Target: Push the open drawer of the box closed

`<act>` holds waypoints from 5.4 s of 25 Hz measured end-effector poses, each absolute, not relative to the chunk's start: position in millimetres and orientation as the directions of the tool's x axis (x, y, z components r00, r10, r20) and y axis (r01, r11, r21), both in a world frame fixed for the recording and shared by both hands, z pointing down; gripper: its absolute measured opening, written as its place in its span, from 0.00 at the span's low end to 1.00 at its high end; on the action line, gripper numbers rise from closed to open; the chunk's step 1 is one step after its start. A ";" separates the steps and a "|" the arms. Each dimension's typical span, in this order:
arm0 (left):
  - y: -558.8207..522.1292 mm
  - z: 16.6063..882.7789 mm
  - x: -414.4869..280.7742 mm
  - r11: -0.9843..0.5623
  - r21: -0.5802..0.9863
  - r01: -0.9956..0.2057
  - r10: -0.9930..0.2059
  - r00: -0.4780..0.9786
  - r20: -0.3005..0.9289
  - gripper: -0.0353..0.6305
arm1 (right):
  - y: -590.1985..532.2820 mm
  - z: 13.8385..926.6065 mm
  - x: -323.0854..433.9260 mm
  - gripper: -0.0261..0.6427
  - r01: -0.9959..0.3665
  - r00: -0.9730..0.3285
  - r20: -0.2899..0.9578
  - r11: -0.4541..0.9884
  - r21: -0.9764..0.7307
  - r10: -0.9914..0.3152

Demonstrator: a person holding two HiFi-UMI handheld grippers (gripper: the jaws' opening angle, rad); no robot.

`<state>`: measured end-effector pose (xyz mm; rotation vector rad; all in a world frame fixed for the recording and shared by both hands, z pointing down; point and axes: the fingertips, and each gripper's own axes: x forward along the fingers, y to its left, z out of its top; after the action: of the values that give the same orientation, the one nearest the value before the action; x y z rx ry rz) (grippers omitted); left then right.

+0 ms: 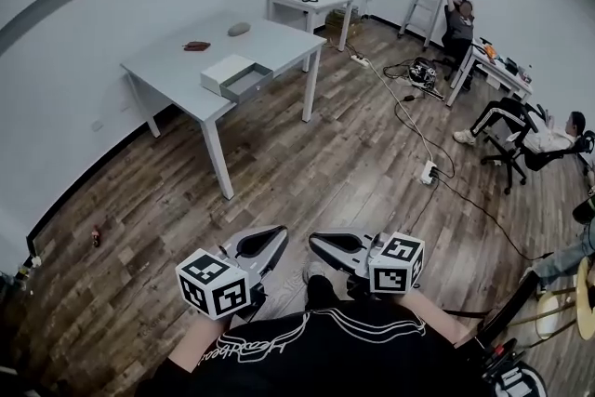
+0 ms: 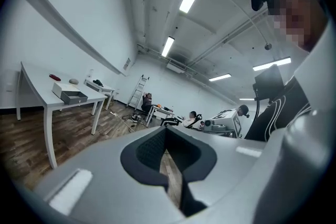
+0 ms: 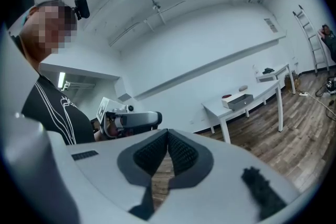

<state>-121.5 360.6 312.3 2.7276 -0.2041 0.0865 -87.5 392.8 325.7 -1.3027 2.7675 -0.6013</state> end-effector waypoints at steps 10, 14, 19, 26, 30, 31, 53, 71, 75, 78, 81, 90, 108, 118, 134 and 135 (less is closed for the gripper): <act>256.3 353.5 -47.2 -0.869 0.445 -0.216 -0.156 0.973 0.169 0.06 | 286.5 357.4 5.5 0.05 -0.767 -0.624 0.197 0.543 -0.342 -0.756; 204.6 365.6 -8.0 -0.850 0.461 -0.255 -0.189 0.964 0.185 0.06 | 234.6 366.1 40.5 0.05 -0.749 -0.652 0.218 0.573 -0.333 -0.726; 140.7 365.4 43.6 -0.837 0.467 -0.286 -0.222 0.957 0.189 0.06 | 169.5 367.0 81.7 0.05 -0.719 -0.689 0.219 0.613 -0.327 -0.691; 80.7 365.6 64.5 -0.796 0.481 -0.366 -0.315 0.931 0.188 0.06 | 111.5 355.0 117.5 0.05 -0.687 -0.725 0.220 0.665 -0.292 -0.653; 54.9 361.6 55.7 -0.772 0.479 -0.419 -0.383 0.907 0.175 0.06 | 83.2 349.3 112.3 0.05 -0.667 -0.745 0.208 0.690 -0.281 -0.634; 50.9 364.3 56.4 -0.766 0.489 -0.417 -0.385 0.907 0.171 0.06 | 76.6 352.7 110.7 0.05 -0.663 -0.748 0.214 0.691 -0.288 -0.628; -194.2 431.5 60.1 -0.758 0.479 -0.443 -0.342 0.895 0.286 0.06 | -194.6 425.6 123.9 0.06 -0.707 -0.707 0.307 0.611 -0.357 -0.637; -268.7 457.1 42.9 -0.693 0.552 -0.464 -0.372 0.885 0.278 0.06 | -284.3 530.4 139.2 0.16 -0.779 -0.589 0.514 0.608 -0.155 -0.623; -276.4 463.6 39.1 -0.675 0.553 -0.489 -0.389 0.872 0.297 0.06 | -298.7 549.1 133.4 0.16 -0.768 -0.588 0.545 0.624 -0.146 -0.597; -282.7 471.3 34.9 -0.659 0.559 -0.503 -0.399 0.864 0.307 0.06 | -311.8 559.4 133.9 0.16 -0.775 -0.576 0.551 0.618 -0.132 -0.604; -283.9 481.9 28.5 -0.629 0.572 -0.526 -0.418 0.850 0.322 0.06 | -315.9 568.0 136.0 0.16 -0.778 -0.570 0.555 0.615 -0.128 -0.606; -283.2 489.7 22.1 -0.606 0.563 -0.562 -0.441 0.826 0.351 0.06 | -323.8 579.8 133.9 0.16 -0.768 -0.579 0.565 0.626 -0.136 -0.588; -290.6 488.3 5.0 -0.546 0.596 -0.588 -0.491 0.802 0.342 0.06 | -337.8 572.0 122.9 0.15 -0.751 -0.598 0.574 0.642 -0.155 -0.560; -299.4 486.0 -23.5 -0.476 0.616 -0.628 -0.564 0.755 0.334 0.06 | -381.4 572.2 102.4 0.15 -0.734 -0.612 0.578 0.660 -0.161 -0.540; -309.9 491.1 -40.5 -0.444 0.595 -0.670 -0.603 0.715 0.355 0.06 | -430.6 574.6 75.7 0.15 -0.709 -0.620 0.586 0.692 -0.135 -0.521; -309.6 489.5 -38.8 -0.453 0.592 -0.667 -0.600 0.719 0.350 0.06 | -430.3 574.6 76.1 0.15 -0.709 -0.620 0.585 0.692 -0.133 -0.523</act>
<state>-38.8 -309.6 489.5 2.1866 -0.9561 0.1158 76.1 -430.3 574.6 -1.3275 3.3531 -0.6800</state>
